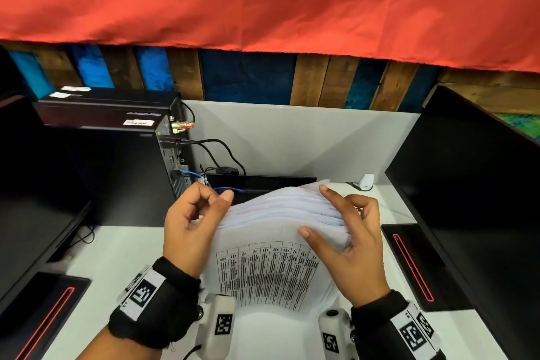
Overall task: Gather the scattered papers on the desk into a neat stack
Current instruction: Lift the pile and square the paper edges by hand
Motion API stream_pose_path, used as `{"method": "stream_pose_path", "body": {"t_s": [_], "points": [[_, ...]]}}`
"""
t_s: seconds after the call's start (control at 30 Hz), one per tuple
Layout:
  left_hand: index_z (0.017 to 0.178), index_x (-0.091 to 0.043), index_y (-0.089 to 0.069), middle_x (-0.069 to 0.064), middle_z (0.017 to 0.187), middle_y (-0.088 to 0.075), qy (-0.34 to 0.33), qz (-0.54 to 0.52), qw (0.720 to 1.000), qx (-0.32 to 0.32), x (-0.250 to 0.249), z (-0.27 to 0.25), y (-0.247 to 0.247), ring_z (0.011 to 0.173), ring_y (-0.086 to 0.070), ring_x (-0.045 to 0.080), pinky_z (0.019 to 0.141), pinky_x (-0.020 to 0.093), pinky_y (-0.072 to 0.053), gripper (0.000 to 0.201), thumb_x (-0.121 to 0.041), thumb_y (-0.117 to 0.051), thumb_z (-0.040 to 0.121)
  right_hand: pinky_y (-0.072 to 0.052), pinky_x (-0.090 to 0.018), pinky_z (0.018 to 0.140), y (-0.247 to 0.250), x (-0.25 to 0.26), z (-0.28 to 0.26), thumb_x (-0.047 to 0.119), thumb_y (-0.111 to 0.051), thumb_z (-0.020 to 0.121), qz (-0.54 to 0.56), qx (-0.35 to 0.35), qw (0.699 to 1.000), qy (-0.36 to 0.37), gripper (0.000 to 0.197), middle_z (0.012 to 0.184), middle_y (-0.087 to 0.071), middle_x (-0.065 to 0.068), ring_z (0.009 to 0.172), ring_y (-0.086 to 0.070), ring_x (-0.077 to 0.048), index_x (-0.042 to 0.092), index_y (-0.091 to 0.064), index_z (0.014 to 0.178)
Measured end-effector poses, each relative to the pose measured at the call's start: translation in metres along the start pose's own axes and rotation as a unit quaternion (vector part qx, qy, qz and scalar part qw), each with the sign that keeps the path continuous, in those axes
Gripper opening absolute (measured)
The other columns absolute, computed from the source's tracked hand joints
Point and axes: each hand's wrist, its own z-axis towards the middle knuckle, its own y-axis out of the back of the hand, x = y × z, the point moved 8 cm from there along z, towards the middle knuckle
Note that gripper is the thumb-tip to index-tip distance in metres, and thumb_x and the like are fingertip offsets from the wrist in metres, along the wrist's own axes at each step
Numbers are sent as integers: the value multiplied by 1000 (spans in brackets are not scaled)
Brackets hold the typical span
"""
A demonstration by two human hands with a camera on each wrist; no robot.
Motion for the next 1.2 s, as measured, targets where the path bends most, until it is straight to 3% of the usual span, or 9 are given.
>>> {"method": "stream_pose_path", "body": {"t_s": [0.2, 0.33, 0.4, 0.6, 0.67, 0.77, 0.9, 1.03, 1.2], "points": [[82, 0, -57, 13, 62, -64, 29, -70, 993, 88, 3, 2, -10, 59, -61, 21, 59, 22, -50, 25, -18, -55, 65, -30, -3, 101, -2, -5, 8, 46, -85, 58, -15, 49, 999, 1, 70, 143, -30, 10, 128, -39, 2, 41, -58, 122], [81, 3, -58, 18, 61, -66, 45, -77, 991, 101, 8, 5, -7, 58, -62, 26, 58, 25, -51, 15, 0, -46, 72, -35, -6, 101, -2, -5, 15, 41, -88, 55, -3, 92, 996, 0, 63, 134, -47, 10, 126, -46, -1, 34, -65, 113], [79, 0, -60, 18, 64, -67, 43, -83, 993, 69, 10, 7, -2, 62, -64, 27, 61, 27, -53, 13, -11, -55, 75, -42, -11, 95, 1, -4, 17, 33, -87, 60, 4, 79, 997, 2, 53, 116, -60, 8, 113, -56, -4, 30, -67, 108], [93, -12, -62, 10, 86, -74, 70, -82, 993, 46, 20, 6, 4, 83, -69, 20, 80, 30, -54, 67, -57, -82, 49, -44, -5, 80, 4, -10, 12, 8, -80, 72, 32, 18, 999, -9, 39, 95, -66, 9, 95, -62, -2, 36, -67, 95], [99, -18, -62, 10, 94, -75, 106, -73, 990, 65, 31, 5, 5, 90, -69, 23, 83, 37, -55, 75, -53, -88, 38, -45, -7, 82, 8, -11, 8, 5, -80, 71, 35, -13, 999, -11, 43, 94, -66, 9, 94, -62, -1, 36, -66, 97], [106, -23, -61, -5, 93, -75, 168, -89, 977, 91, 47, -1, 2, 86, -72, 16, 70, 28, -60, 90, -44, -94, 25, -44, -9, 89, 11, -11, 0, 5, -77, 74, 22, -48, 999, 7, 56, 100, -57, 3, 98, -55, -4, 37, -63, 118], [98, -16, -63, -3, 88, -76, 167, -76, 982, 47, 49, -6, 2, 81, -72, 11, 64, 18, -57, 57, -13, -88, 46, -57, -31, 81, 1, -13, -3, 16, -75, 79, -20, -35, 999, 2, 47, 109, -42, 8, 103, -49, -8, 43, -63, 115], [88, -9, -64, -2, 75, -77, 156, -75, 983, 52, 36, -7, -11, 70, -73, 9, 61, 17, -57, 37, 19, -70, 65, -45, -7, 82, 15, -6, -5, 11, -79, 73, -31, -118, 992, 22, 40, 104, -44, 1, 100, -46, 4, 30, -66, 105], [81, -9, -62, -2, 68, -75, 131, -97, 986, 33, 20, -4, -16, 65, -72, 8, 59, 19, -58, 34, 21, -66, 66, -45, -3, 77, 26, 1, 2, -11, -73, 74, 13, -142, 989, 27, 40, 92, -59, -15, 90, -57, -3, 22, -67, 96]]}}
